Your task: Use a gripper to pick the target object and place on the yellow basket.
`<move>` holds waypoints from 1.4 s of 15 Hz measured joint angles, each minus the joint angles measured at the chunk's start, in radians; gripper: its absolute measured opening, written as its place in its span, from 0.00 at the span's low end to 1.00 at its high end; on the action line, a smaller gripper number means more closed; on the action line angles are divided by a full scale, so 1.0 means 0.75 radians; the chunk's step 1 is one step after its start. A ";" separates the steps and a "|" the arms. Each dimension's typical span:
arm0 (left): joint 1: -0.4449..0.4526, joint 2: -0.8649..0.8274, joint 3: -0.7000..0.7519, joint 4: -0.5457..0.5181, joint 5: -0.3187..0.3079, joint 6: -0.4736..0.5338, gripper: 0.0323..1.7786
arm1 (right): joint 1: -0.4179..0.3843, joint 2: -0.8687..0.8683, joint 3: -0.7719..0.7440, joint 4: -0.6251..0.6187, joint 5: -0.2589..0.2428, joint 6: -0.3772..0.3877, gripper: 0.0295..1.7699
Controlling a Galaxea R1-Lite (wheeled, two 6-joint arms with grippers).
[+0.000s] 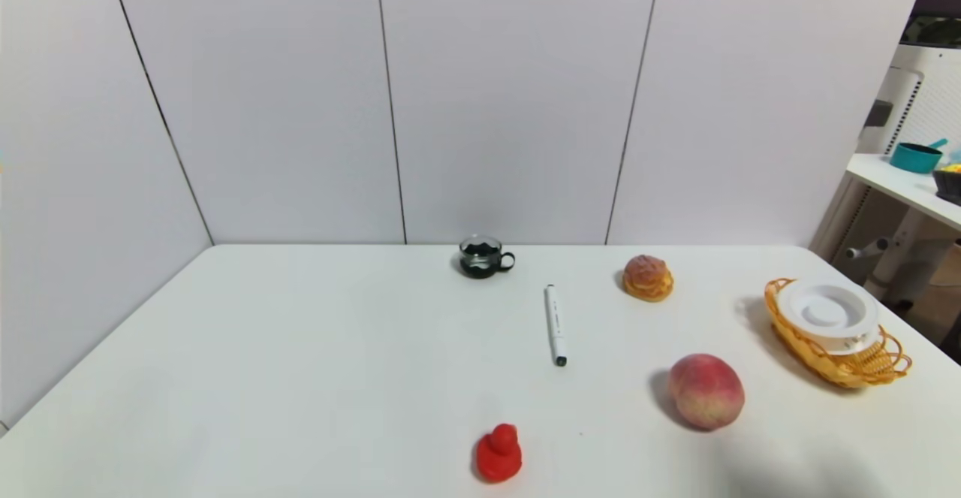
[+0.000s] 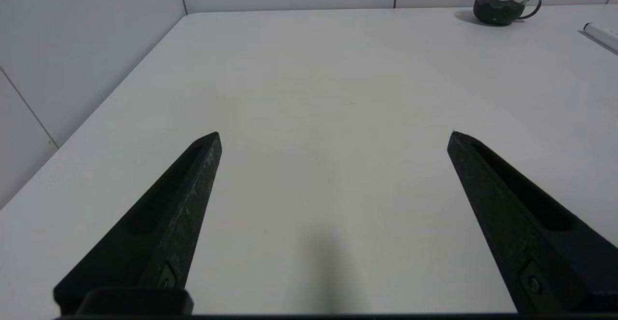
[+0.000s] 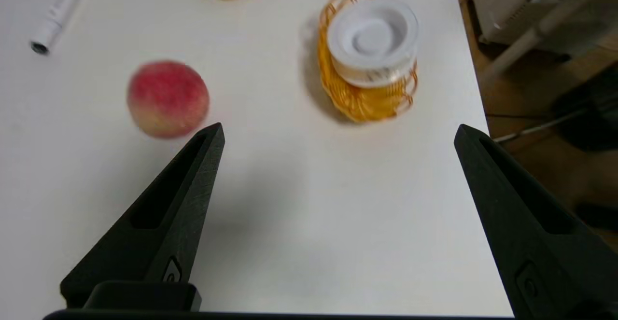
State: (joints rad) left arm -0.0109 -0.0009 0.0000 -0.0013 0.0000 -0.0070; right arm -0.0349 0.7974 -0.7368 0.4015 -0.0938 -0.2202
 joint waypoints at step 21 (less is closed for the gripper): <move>0.000 0.000 0.000 0.000 0.000 0.000 0.95 | 0.045 -1.066 0.981 -0.528 0.139 0.173 0.96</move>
State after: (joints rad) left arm -0.0109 -0.0009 0.0000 -0.0013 0.0000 -0.0072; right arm -0.0009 -0.0023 -0.0013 0.0057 0.0104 -0.0902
